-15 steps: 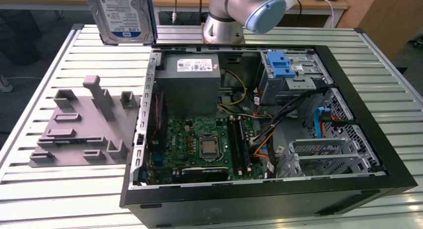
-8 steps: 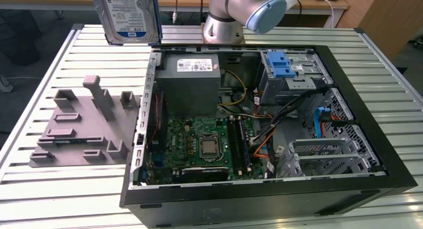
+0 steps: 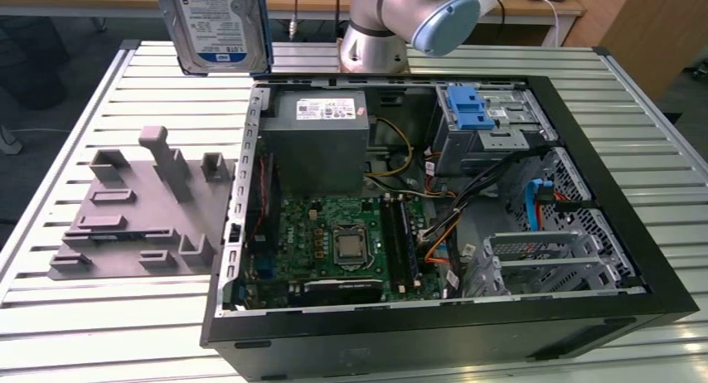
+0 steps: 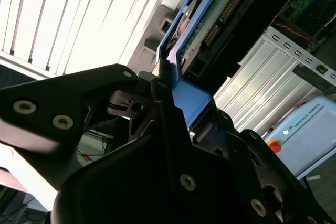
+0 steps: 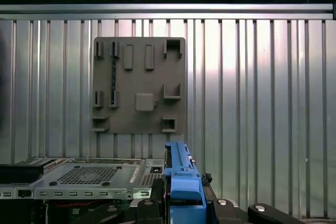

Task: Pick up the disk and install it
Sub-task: 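Pick up the disk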

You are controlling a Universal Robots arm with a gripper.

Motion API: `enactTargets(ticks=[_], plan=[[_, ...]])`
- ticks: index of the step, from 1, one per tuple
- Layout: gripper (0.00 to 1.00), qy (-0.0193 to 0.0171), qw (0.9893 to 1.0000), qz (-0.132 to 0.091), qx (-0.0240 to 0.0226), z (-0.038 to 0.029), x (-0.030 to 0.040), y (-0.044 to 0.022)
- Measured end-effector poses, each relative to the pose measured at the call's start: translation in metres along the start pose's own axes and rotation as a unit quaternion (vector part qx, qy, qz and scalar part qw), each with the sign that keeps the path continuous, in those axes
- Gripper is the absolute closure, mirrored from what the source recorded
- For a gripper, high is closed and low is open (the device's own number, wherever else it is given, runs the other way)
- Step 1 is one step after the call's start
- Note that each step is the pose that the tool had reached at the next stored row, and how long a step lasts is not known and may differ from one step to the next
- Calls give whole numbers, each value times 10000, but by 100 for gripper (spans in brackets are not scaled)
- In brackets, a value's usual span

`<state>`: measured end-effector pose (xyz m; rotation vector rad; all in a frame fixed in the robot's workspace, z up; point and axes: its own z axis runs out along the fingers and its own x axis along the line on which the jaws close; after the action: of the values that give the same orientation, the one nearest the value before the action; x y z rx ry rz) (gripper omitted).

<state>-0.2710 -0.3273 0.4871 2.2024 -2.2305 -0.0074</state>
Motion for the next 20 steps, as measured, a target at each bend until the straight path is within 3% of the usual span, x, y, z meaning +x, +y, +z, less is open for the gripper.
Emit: enactTargets(ticks=[15, 16, 20], plan=[[64, 0, 10000, 1, 0, 0, -1, -41], [64, 0, 10000, 1, 0, -2, -2, -171], [64, 0, 10000, 1, 0, -2, -2, -174]])
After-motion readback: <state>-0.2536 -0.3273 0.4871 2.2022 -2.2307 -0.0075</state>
